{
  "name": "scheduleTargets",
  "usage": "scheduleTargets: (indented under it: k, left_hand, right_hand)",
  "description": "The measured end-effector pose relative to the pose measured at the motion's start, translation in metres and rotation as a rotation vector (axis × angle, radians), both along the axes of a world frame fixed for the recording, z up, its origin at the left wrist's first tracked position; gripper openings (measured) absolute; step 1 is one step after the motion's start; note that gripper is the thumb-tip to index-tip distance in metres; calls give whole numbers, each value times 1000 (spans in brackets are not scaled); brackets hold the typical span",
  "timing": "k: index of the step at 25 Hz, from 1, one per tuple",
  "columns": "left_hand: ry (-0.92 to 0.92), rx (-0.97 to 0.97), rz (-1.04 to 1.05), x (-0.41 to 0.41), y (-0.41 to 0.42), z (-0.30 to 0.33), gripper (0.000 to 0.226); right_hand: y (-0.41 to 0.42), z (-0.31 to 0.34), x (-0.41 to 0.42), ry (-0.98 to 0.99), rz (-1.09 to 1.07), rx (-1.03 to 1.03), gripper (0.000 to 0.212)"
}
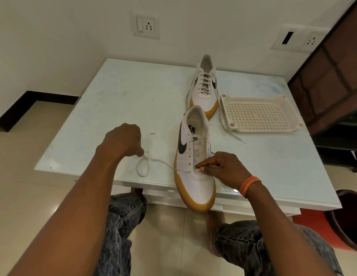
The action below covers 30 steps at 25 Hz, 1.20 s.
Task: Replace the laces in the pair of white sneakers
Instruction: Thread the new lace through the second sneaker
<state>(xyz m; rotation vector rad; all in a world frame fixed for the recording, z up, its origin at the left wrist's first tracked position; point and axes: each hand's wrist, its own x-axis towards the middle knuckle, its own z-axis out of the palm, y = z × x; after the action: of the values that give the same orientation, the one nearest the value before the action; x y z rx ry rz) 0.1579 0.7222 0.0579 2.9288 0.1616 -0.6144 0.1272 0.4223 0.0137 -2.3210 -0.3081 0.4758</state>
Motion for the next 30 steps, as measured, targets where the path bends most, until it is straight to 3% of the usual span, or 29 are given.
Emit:
scheduleTargets:
  k: [2, 5, 7, 9, 11, 14, 16, 19, 22, 25, 26, 28, 30]
  left_hand:
    - [-60, -78, 12, -2, -10, -3, 25]
    - [-320, -489, -88, -12, -66, 6, 17]
    - [-232, -798, -176, -24, -111, 13, 18]
    - [-76, -970, -248, -33, -143, 9, 23]
    - [-57, -1016, -286, -35, -157, 2, 21]
    - [-162, -1072, -138, -24, -150, 4, 17]
    - [-359, -919, 25, -13, -133, 3, 13]
    - [-556, -517, 168, -10, -108, 0, 9]
    - [-618, -440, 124, -11, -107, -8, 21]
    - [-697, -333, -61, -10, -120, -10, 41]
    - [-677, -367, -106, -10, -126, -10, 48]
    - [-487, -624, -125, -13, -135, -7, 52]
    - [-272, -932, -116, -14, -139, -2, 38]
  right_hand:
    - [-1, 9, -1, 59, -29, 160, 16]
    - [-14, 34, -1, 119, -137, 470, 17]
    - [-28, 44, 2, 158, -191, 612, 20]
    - [-39, 46, 4, 203, -242, 715, 23]
    - [-48, 43, 8, 209, -293, 795, 26]
    - [-63, 44, 13, 230, -410, 953, 27]
    - [-75, 47, 18, 239, -525, 1052, 21]
    - [-93, 46, 22, 167, -635, 1057, 21]
    - [-93, 43, 24, 147, -635, 1029, 23]
    - [-75, 40, 23, 178, -518, 971, 25]
    - [-67, 40, 22, 190, -454, 943, 26]
    - [-49, 41, 20, 226, -310, 908, 25]
    - [-36, 41, 19, 254, -192, 914, 26]
